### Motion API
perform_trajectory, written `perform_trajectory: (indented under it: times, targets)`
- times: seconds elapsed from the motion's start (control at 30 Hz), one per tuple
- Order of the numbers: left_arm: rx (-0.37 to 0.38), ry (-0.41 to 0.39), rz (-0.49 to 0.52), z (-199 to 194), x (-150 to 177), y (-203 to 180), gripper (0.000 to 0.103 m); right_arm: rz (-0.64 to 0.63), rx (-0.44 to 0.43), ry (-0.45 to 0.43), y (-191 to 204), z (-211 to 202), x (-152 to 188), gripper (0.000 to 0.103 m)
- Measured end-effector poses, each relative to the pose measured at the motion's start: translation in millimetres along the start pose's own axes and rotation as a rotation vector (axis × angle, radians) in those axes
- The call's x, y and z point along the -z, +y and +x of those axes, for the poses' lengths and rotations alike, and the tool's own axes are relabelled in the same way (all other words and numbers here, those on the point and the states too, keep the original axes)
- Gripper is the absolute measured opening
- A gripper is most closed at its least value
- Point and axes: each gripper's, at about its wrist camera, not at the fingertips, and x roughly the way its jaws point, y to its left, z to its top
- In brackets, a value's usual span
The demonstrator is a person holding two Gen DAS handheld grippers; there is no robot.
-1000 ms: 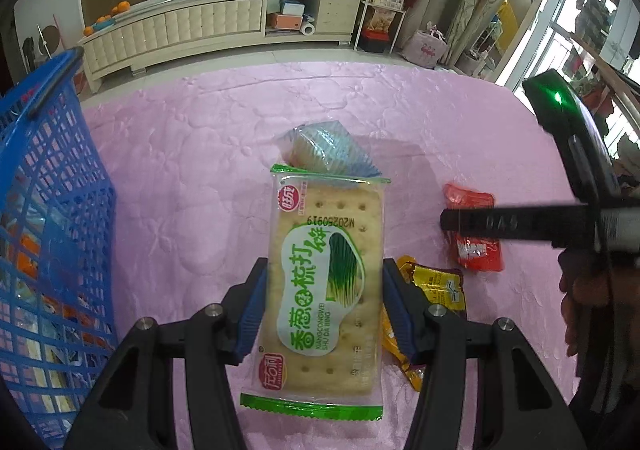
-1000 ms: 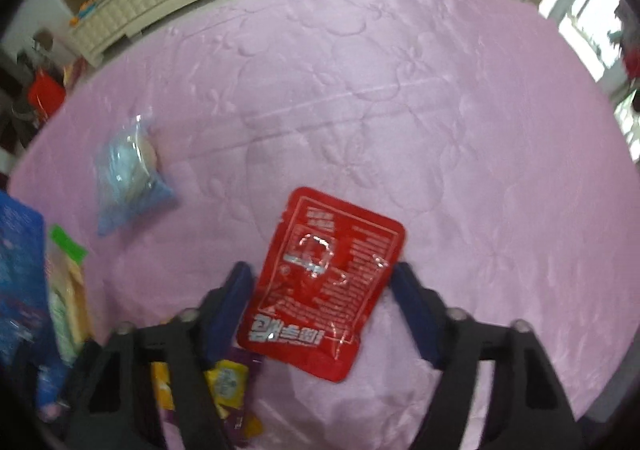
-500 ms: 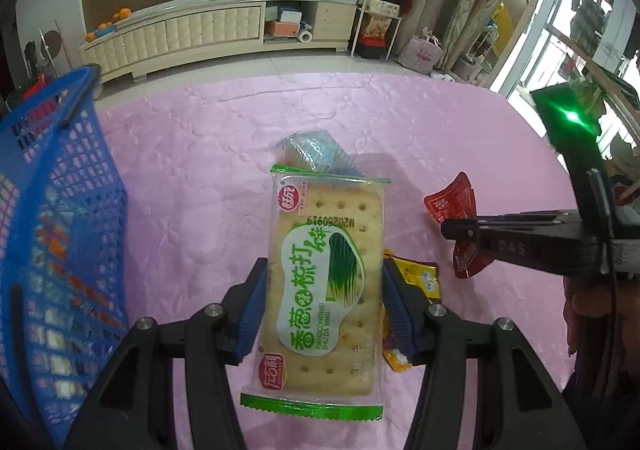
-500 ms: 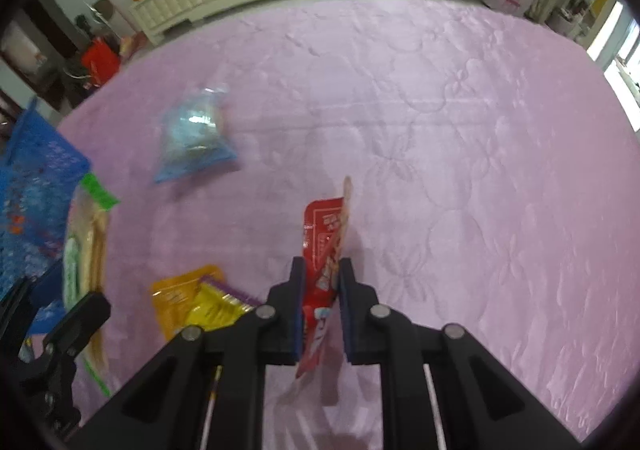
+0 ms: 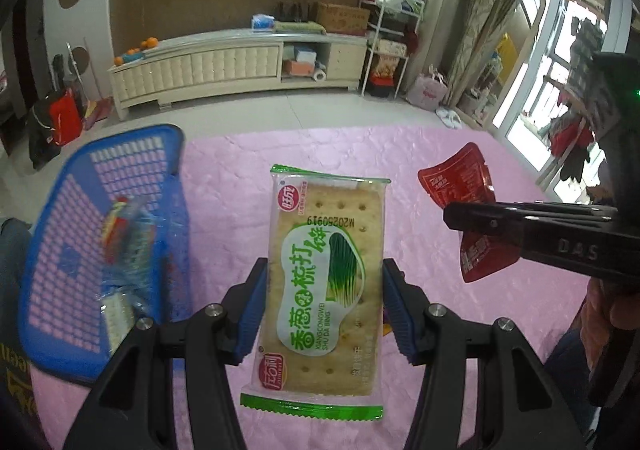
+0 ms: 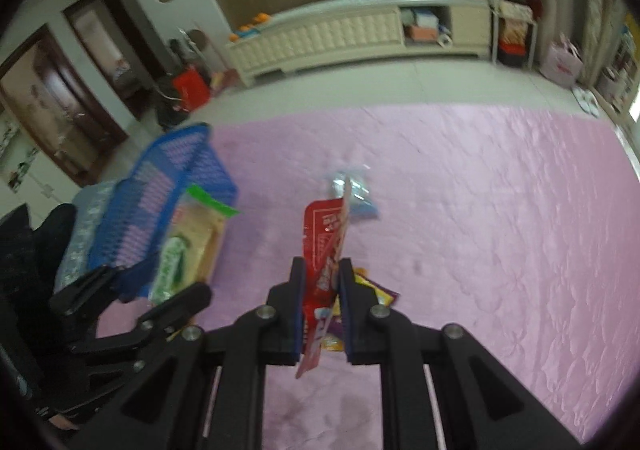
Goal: Organize snacks
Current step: 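Carry the green cracker pack with left tool while right tool carries the red pouch to the basket, then open the left tool to drop the green cracker pack into the basket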
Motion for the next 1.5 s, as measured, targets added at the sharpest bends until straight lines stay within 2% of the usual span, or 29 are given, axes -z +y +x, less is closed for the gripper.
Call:
perform_trajectory:
  times: [0.13, 0.37, 0.77, 1.03, 1.37, 1.5]
  targets:
    - [-0.036, -0.038, -0.002, -27.2, -2.0, 8.3, 0.052, -0.037, -0.079, -0.04, 19.7, -21.8, -2.7, 0.018]
    - [-0.093, -0.098, 0.0, -69.1, 3.0, 30.0, 0.052, -0.103, -0.126, -0.067, 59.8, -38.1, -5.0, 0.018]
    - [-0.132, -0.124, -0.079, -105.0, 16.8, 86.8, 0.052, -0.223, -0.184, -0.06, 123.2, -22.4, -10.6, 0.018]
    - [-0.151, -0.101, -0.127, -91.5, 17.3, 120.7, 0.052, -0.27, -0.21, -0.031, 153.8, 5.0, -13.8, 0.018]
    - [-0.113, -0.012, -0.151, -45.9, 16.9, 139.0, 0.052, -0.243, -0.195, 0.023, 146.8, 39.5, -18.9, 0.018]
    - [-0.123, 0.006, -0.154, -36.3, 23.0, 140.8, 0.053, -0.234, -0.196, 0.035, 144.9, 40.7, -18.1, 0.018]
